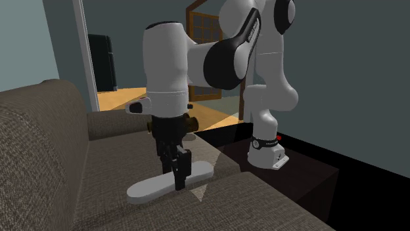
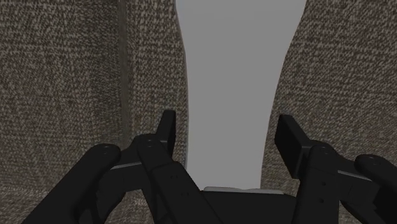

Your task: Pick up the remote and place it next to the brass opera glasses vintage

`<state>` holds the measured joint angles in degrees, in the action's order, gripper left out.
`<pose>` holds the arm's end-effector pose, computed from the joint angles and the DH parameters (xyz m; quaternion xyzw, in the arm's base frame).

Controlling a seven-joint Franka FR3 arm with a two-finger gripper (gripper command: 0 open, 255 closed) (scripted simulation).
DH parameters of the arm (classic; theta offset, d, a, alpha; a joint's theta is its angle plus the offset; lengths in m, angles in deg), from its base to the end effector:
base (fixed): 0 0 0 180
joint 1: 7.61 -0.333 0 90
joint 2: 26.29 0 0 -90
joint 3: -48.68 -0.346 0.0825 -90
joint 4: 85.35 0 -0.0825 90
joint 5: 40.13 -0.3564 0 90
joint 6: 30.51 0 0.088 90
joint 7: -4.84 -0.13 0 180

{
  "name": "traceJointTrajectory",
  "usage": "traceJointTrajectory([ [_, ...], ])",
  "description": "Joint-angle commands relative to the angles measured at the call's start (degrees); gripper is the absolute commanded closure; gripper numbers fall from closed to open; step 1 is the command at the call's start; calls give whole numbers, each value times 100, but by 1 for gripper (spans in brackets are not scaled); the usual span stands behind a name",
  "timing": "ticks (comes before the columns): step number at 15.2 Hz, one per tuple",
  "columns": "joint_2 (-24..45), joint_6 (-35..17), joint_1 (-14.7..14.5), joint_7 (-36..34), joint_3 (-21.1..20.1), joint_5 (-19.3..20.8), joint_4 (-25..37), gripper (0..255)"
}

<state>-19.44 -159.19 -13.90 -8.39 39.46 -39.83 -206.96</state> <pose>0.5227 0.1432 0.3808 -0.9997 -0.0209 -0.0008 0.0079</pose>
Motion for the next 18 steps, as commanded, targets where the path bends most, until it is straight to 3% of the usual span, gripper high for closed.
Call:
traceJointTrajectory([
  [1, -94, 156, 3, 10, -3, -19, 63, 255],
  [8, -327, 629, 11, 37, -6, -64, 306, 255],
  [18, -1941, 412, 491, 1188, 560, -235, -1536, 255],
])
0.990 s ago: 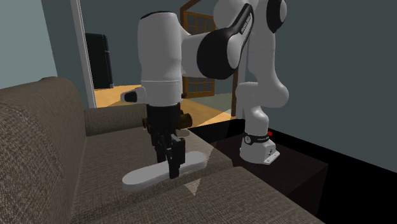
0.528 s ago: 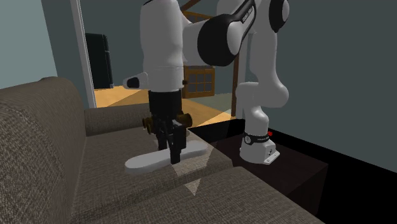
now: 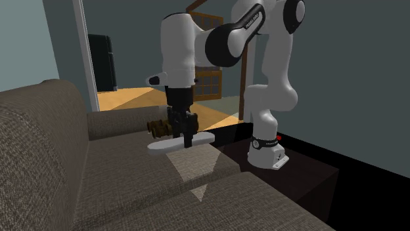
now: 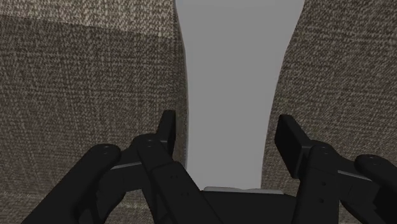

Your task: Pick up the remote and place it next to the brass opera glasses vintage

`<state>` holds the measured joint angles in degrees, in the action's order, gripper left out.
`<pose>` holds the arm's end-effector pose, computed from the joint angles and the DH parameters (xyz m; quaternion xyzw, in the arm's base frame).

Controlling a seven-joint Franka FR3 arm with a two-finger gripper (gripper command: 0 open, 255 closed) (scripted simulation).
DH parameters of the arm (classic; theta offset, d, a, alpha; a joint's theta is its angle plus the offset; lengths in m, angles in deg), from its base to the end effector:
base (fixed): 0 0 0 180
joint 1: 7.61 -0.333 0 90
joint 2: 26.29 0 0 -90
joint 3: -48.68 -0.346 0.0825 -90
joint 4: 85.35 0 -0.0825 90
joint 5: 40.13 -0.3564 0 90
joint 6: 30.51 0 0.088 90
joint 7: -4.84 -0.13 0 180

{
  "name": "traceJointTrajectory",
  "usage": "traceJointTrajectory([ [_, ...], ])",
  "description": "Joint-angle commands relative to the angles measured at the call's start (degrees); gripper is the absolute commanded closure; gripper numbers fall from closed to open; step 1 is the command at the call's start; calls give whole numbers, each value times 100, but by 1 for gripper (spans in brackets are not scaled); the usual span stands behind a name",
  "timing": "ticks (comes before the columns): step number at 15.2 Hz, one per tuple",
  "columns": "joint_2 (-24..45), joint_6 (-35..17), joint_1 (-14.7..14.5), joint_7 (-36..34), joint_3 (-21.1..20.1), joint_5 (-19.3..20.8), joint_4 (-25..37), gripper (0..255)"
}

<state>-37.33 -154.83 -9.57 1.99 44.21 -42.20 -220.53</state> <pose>0.4414 0.0526 0.4267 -0.9998 -0.0204 -0.0008 0.0076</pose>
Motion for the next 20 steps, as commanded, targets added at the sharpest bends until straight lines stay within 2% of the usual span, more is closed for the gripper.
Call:
traceJointTrajectory([
  [1, -301, -25, 108, 267, 159, 13, -330, 255],
  [11, -1633, 141, 736, 1468, 1030, 418, -1509, 255],
  [20, -2405, 408, 1548, 2672, 1979, 1122, -1984, 255],
])
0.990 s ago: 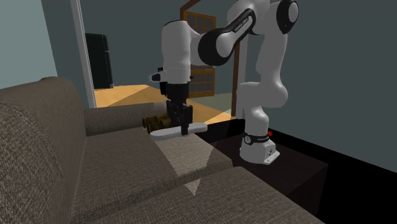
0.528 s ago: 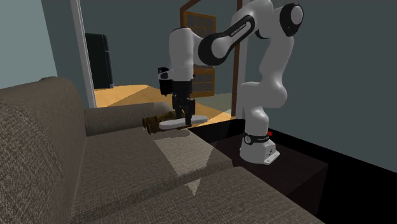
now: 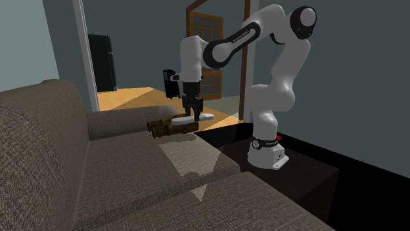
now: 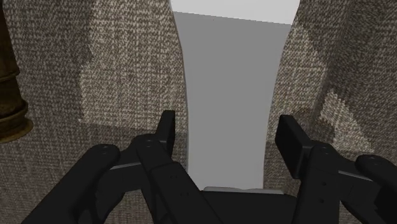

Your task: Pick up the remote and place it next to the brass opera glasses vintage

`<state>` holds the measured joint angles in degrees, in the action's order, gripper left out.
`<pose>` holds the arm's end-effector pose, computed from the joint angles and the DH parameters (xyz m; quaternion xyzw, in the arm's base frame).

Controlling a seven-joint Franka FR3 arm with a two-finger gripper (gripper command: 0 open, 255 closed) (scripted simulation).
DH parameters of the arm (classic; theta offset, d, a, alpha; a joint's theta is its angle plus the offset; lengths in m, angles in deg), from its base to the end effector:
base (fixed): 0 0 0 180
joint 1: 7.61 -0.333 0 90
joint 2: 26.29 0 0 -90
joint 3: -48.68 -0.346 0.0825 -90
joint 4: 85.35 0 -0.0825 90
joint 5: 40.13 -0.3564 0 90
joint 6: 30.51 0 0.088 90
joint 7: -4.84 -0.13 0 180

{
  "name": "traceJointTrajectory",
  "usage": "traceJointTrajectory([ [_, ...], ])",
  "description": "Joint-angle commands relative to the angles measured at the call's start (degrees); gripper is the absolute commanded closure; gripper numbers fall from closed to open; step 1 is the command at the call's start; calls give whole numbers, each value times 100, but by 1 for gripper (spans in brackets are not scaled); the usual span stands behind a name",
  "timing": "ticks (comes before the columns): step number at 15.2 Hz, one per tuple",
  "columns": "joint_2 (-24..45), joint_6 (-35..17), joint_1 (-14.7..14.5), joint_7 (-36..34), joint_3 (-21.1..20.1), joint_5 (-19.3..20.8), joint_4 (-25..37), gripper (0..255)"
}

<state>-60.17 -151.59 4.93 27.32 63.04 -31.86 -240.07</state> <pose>0.2768 -0.1500 0.4186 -0.9998 -0.0199 -0.0007 0.0081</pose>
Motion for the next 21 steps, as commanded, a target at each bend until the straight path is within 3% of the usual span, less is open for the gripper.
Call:
traceJointTrajectory([
  [1, -164, 107, 183, 264, 195, 163, -44, 255],
  [21, 1097, -1960, 119, 349, 519, 231, -858, 255],
])
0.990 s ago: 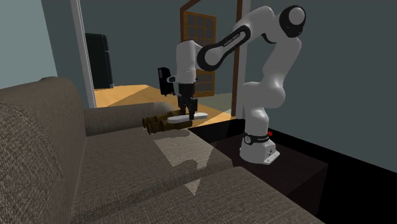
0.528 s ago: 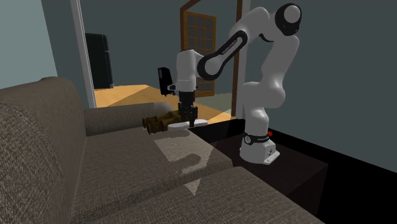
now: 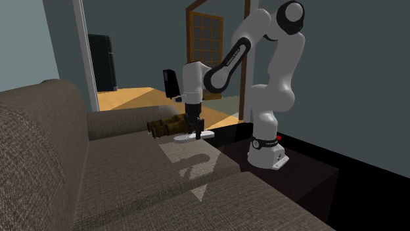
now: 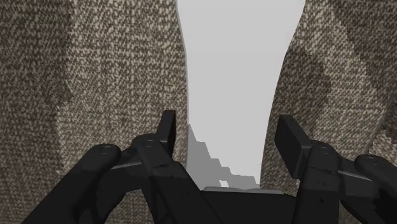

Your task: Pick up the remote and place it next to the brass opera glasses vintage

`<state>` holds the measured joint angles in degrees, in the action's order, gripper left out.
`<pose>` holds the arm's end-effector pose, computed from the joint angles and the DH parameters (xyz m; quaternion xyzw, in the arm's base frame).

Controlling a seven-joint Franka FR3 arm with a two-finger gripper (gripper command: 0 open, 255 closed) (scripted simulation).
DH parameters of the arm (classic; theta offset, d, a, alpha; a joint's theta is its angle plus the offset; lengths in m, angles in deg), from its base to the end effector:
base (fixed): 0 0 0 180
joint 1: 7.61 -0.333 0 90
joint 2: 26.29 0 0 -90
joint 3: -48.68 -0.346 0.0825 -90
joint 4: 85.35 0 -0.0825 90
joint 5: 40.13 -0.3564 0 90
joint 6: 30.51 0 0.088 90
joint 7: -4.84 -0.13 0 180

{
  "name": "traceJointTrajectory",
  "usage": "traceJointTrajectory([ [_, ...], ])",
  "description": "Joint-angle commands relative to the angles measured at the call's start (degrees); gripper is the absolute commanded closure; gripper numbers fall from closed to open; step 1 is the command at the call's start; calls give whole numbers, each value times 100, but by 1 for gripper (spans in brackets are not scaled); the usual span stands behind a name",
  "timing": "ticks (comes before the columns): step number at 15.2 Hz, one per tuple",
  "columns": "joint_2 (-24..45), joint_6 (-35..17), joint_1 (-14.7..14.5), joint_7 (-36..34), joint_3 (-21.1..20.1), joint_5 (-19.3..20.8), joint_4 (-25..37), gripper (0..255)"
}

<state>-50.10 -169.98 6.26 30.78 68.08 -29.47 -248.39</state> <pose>0.2705 -0.1707 0.3302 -0.9997 -0.0211 -0.0003 0.0081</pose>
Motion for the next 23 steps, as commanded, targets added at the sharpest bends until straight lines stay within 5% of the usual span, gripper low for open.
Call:
traceJointTrajectory([
  [1, 180, -235, -25, 14, 33, -16, -51, 255],
  [9, 988, -1174, -172, 162, 195, -185, -190, 255],
  [16, 988, -1174, -171, 163, 194, -186, -190, 255],
  [17, 988, -1174, -171, 163, 194, -186, -190, 0],
  [23, 720, -877, -115, 102, 147, -104, -157, 0],
])
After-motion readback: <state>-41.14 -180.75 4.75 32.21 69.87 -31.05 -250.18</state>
